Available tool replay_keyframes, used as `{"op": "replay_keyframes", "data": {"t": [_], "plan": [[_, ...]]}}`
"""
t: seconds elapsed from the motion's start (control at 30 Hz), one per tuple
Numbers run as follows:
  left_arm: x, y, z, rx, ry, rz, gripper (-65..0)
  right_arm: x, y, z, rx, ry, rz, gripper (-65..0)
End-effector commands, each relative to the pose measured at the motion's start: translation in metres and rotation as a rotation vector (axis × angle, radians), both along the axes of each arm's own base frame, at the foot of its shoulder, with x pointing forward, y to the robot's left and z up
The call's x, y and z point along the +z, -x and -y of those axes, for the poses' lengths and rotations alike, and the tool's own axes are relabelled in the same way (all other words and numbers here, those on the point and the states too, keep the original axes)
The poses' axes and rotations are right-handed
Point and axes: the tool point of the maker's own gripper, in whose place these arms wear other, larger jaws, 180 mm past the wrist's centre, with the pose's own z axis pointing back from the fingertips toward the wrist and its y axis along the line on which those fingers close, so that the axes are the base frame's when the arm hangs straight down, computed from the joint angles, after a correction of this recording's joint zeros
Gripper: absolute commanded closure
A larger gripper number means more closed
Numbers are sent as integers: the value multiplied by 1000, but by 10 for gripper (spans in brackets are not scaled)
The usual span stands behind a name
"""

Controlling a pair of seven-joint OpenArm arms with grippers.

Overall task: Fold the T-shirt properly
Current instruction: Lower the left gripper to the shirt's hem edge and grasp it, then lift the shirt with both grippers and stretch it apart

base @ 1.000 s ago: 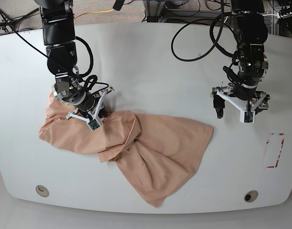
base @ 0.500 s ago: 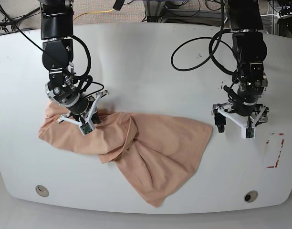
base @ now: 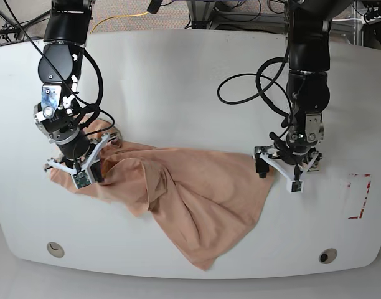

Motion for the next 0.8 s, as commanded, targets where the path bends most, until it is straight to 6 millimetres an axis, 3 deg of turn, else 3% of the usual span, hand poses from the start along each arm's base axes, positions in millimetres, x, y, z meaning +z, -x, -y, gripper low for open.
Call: {"op": "replay_keyframes", "data": {"t": [0.0,0.17,0.27,0.37,0.47,0.57,0.67,0.77], "plan": [[11,-18,9,-28,-5,54,-583,29,-6,4,1,10,89,0],[-8,-23,25,-73,-15,5,-578,40,-1,17,-37,19,118,0],[-21,-22,30,-68,2,-32,-521,44,5,28,-67,20,132,0],[-28,-26,28,-64,0,-59,-378,50,7,37,-95,20,149,0],[-40,-30,26,-53,6,-71,-165,54,9,48,-129,20,161,0],[-47,-30,29,-52,9,-71,-4,54,16,61,-166,25,159,0],[-46,-31,28,-50,13,-69,0,59,18,73,-199,26,172,0],[-19,-41,28,-55,9,-2,0,72,10,76,-206,23,210,0]]}}
